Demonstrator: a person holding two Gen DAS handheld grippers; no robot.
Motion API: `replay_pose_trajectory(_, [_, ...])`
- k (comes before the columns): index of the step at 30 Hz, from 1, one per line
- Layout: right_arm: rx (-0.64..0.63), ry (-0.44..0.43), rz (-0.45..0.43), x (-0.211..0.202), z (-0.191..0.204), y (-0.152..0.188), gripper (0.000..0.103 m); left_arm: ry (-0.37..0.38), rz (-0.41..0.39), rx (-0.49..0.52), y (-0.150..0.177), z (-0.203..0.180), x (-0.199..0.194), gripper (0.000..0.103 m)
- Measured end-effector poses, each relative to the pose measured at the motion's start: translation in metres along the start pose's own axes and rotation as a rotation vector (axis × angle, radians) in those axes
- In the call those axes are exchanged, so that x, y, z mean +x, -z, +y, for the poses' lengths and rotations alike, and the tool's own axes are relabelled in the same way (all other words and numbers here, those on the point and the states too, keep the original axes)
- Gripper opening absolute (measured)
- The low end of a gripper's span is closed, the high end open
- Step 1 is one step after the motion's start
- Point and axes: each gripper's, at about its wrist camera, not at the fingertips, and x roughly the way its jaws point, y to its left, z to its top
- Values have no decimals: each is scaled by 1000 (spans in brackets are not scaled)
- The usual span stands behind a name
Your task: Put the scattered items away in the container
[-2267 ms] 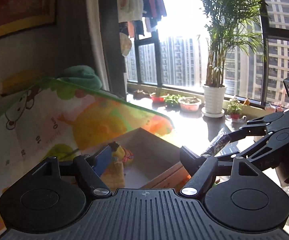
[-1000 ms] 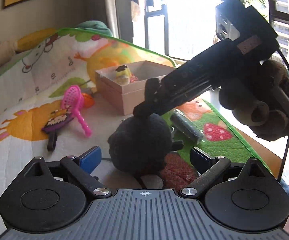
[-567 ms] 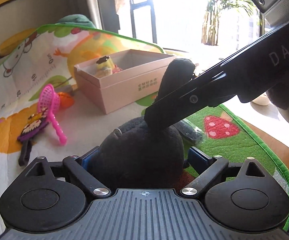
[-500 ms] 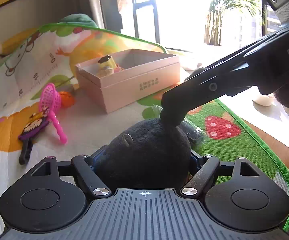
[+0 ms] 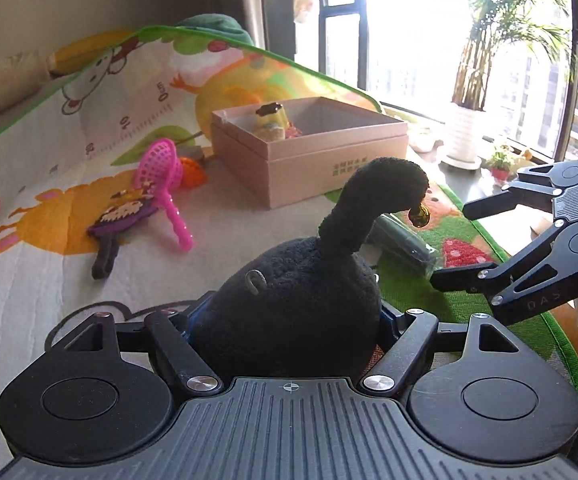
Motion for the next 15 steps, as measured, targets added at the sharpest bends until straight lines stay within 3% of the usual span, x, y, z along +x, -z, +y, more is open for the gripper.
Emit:
replay_pose_trajectory(4, [-58,217,-23,5,-13,2,85,-1,8,-29,1,0,3,83])
replay_pose_trajectory(6, [-27,280,-34,7,-20,3,85,2,5,-38,1,0,3,83])
replay_pose_trajectory(9, [86,259,-21,7,-29,-1,85,5,-3,-47,0,-1,2,84])
replay_pose_trajectory(11, [158,167,-27,2,-29,-3,85,6,-5,-46,0,-1,1,84])
replay_pose_trajectory(13, [146,55,-36,-2,-20,-6,85,7,-4,-48,1,0,1,84])
replay_pose_trajectory(15, [61,32,-25,2,-7,-8,85,6,-3,-51,2,1,1,84])
